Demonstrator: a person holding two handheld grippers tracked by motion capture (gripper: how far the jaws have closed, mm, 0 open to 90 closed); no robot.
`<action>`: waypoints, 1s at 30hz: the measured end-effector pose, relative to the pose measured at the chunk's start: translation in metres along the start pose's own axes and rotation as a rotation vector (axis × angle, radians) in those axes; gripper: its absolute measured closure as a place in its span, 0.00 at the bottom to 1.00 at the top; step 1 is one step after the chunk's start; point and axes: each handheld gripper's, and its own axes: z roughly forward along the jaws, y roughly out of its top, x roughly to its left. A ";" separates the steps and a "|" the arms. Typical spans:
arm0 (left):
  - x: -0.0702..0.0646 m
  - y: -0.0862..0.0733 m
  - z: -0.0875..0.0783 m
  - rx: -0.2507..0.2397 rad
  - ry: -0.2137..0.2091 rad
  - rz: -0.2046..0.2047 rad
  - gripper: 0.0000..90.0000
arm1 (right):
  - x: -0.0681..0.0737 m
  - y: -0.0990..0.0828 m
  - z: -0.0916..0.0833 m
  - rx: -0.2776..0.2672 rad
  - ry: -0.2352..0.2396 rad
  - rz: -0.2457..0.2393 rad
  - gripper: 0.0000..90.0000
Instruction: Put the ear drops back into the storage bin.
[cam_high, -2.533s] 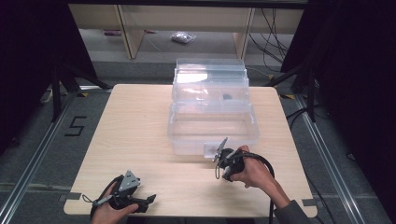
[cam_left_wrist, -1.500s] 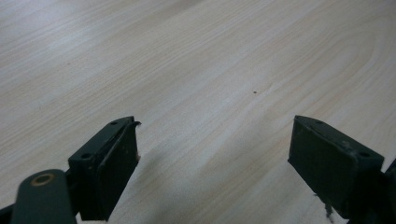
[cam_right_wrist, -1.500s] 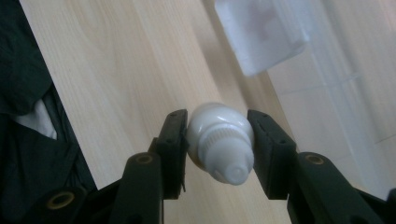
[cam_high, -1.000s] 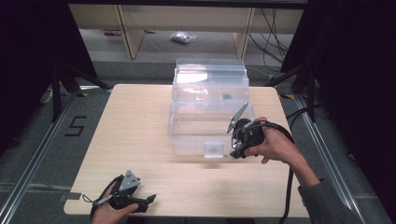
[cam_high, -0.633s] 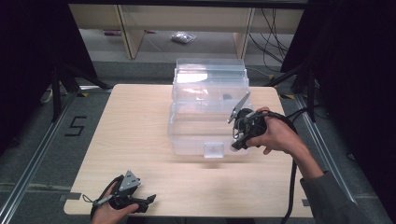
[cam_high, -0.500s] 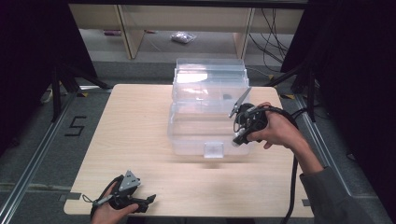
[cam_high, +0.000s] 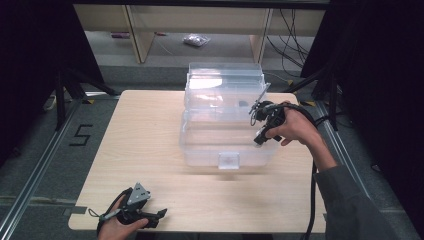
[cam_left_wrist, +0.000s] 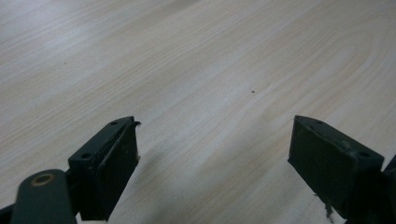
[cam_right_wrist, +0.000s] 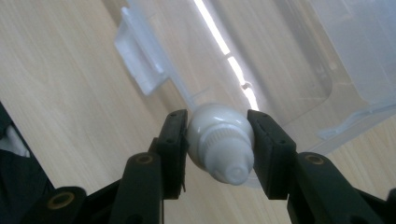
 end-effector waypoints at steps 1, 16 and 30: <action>0.000 0.000 -0.001 0.000 -0.006 0.000 0.17 | -0.002 0.000 0.002 -0.003 -0.004 0.008 0.67; 0.003 0.001 -0.003 0.044 -0.001 0.051 0.17 | -0.031 0.007 0.035 0.077 -0.011 0.075 0.67; 0.002 0.000 -0.003 0.036 -0.009 0.041 0.17 | -0.043 0.005 0.062 0.098 0.003 0.097 0.67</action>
